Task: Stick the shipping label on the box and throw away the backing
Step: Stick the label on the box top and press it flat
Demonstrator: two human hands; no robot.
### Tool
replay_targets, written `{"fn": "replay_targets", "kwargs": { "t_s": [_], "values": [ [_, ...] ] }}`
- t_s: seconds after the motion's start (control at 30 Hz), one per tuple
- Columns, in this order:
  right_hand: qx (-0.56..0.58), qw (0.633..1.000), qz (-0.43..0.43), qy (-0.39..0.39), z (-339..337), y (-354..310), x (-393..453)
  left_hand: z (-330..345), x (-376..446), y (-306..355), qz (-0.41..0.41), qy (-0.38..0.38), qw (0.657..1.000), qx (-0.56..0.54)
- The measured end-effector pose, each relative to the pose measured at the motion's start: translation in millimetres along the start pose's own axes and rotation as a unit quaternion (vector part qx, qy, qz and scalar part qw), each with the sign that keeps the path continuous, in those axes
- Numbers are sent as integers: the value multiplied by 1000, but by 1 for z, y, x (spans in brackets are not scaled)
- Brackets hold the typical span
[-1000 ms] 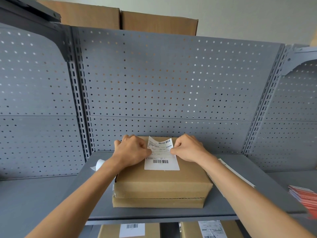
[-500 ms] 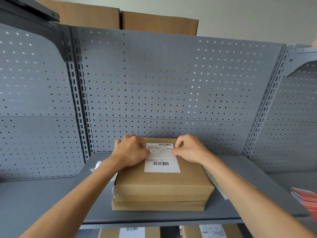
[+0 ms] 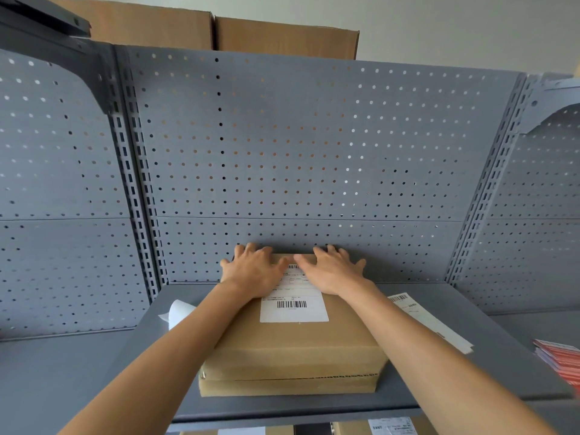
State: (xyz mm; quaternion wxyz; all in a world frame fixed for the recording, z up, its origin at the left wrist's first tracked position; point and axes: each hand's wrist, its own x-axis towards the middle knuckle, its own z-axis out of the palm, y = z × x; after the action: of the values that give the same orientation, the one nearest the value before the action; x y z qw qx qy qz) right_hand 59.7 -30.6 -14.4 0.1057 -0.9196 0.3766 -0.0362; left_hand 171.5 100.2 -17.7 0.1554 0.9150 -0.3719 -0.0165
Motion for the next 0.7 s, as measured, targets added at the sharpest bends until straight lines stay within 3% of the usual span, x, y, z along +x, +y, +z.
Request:
{"fn": "replay_targets", "kwargs": {
  "t_s": [0.7],
  "values": [
    [18, 1000, -3, 23, 5, 0, -2, 1, 1, -2, -9, 4, 1000, 2]
  ]
}}
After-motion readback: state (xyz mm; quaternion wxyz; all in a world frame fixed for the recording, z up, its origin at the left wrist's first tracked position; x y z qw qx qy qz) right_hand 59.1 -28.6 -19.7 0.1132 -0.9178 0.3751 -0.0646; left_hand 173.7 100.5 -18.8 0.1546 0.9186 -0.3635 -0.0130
